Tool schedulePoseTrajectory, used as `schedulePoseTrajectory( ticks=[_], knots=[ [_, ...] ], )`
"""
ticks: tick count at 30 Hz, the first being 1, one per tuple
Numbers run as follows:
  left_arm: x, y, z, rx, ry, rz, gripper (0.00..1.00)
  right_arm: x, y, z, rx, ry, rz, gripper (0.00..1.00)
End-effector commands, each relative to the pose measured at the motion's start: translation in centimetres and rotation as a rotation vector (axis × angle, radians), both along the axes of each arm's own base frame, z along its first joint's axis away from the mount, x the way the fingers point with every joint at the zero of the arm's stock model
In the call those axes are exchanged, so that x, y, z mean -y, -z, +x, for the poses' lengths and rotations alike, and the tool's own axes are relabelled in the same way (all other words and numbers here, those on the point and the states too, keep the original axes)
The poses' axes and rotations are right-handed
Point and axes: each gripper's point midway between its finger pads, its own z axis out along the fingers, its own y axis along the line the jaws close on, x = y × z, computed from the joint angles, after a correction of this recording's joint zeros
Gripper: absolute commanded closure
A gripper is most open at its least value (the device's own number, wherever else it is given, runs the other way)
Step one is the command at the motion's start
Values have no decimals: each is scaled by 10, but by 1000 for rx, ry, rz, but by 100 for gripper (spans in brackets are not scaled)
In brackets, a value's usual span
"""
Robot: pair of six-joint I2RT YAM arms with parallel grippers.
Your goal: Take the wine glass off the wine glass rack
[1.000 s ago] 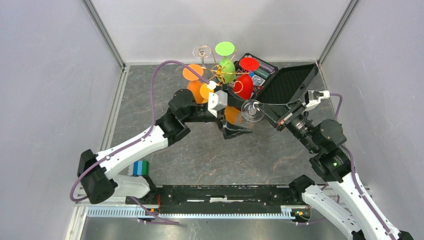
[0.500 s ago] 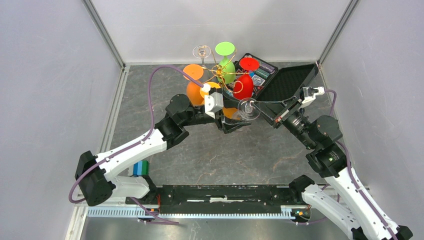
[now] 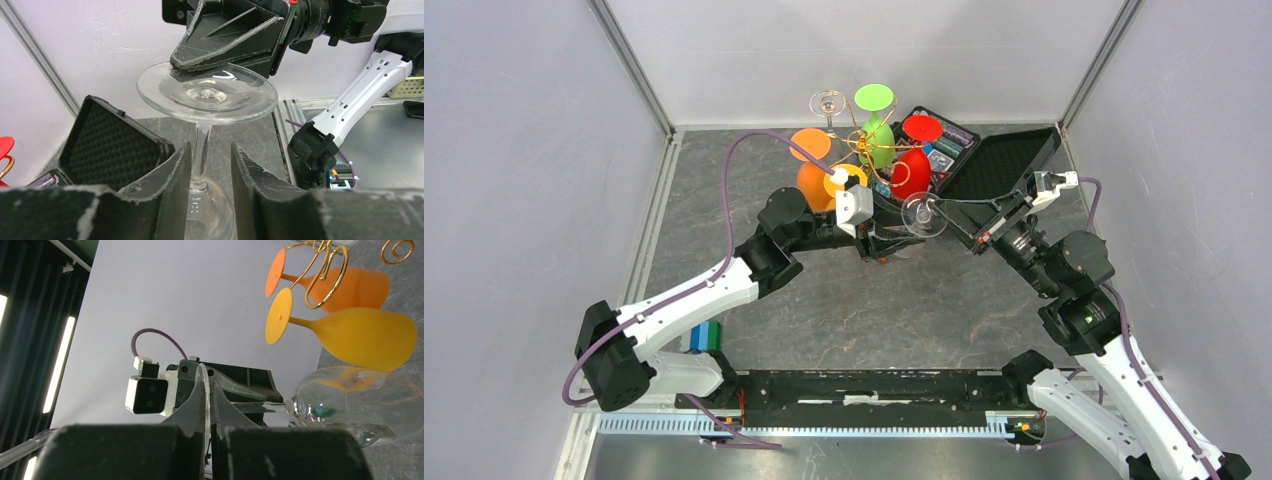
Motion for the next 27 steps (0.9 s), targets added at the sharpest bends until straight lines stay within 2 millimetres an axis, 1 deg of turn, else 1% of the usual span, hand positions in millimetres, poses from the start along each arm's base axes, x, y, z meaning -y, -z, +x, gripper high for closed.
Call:
schedulePoseTrajectory(
  ticks=[1,3,4,10,11,13,14,16,17,18,21,24,25,27],
  knots=[
    [0,-26,-6,48,32,-46,72,6,-41,-12,88,-9,79,100],
    [1,-27,-6,47,31,-46,90,5,-39,-12,83,-12,78,100],
    [1,-27,-4,43,23,-46,97,5,-38,-11,79,-13,77,100],
    [-2,-33,4,33,-35,-63,98,4,-37,-8,73,-6,74,100],
    [-4,-36,6,32,-53,-71,98,4,-36,-7,76,0,67,94],
    [-7,-41,9,-18,-80,-95,98,5,-33,-4,77,13,51,67],
    [-8,-43,10,-35,-91,-110,98,5,-32,-2,84,27,39,52],
    [-13,-52,13,-70,-117,-157,98,6,-26,3,100,52,-3,25],
    [-15,-57,16,-88,-136,-181,98,6,-23,5,112,61,-23,17],
    [-18,-63,20,-115,-162,-213,98,6,-21,7,126,74,-47,10],
    [-27,-78,30,-175,-234,-286,98,8,-14,11,167,106,-100,2],
    [-42,-94,47,-256,-340,-368,98,18,-7,13,217,173,-153,2],
    [-48,-101,52,-280,-375,-402,98,23,-2,14,230,206,-172,2],
    [-63,-118,59,-328,-432,-489,98,32,2,10,273,246,-168,2]
  ],
)
